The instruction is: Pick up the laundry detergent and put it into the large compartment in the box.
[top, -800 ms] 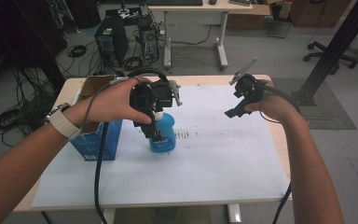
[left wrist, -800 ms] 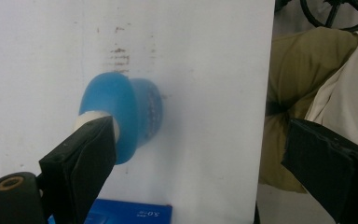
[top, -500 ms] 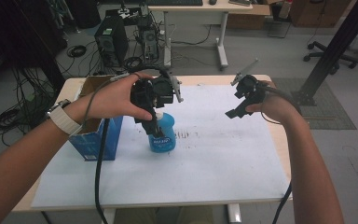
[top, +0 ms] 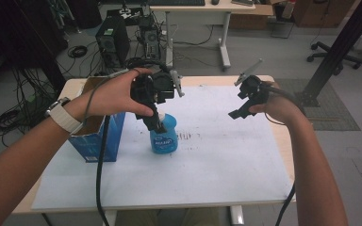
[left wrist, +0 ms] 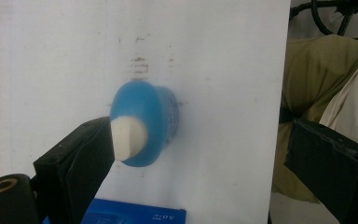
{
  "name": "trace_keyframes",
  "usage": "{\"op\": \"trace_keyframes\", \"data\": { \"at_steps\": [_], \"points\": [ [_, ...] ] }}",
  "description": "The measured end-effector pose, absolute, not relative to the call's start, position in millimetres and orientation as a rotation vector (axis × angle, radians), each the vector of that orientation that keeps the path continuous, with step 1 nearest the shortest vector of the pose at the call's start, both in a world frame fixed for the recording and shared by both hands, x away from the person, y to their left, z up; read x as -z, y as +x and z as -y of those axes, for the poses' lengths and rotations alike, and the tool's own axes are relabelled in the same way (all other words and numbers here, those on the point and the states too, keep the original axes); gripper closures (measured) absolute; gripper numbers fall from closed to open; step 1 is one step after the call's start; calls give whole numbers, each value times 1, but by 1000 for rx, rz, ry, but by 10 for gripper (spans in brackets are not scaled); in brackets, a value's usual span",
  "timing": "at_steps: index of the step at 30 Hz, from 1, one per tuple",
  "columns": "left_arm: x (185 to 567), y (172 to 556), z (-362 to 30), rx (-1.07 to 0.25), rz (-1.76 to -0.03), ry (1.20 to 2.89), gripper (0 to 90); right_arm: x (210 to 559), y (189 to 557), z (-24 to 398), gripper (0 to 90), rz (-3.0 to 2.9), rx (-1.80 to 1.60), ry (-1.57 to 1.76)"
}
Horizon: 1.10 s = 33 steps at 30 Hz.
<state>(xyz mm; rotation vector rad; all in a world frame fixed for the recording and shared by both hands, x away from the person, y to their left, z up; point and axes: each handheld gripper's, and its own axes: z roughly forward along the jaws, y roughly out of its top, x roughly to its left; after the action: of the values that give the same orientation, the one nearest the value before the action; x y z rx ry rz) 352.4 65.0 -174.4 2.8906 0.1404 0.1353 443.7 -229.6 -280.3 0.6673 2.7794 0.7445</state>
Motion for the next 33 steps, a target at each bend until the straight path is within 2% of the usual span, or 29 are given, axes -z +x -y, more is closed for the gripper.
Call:
{"op": "trace_keyframes", "data": {
  "at_steps": [33],
  "points": [
    [191, 385, -68, -169, -170, 2897, 89, 281, 444, 228, 85, -2789, -742, 665]
  ]
}}
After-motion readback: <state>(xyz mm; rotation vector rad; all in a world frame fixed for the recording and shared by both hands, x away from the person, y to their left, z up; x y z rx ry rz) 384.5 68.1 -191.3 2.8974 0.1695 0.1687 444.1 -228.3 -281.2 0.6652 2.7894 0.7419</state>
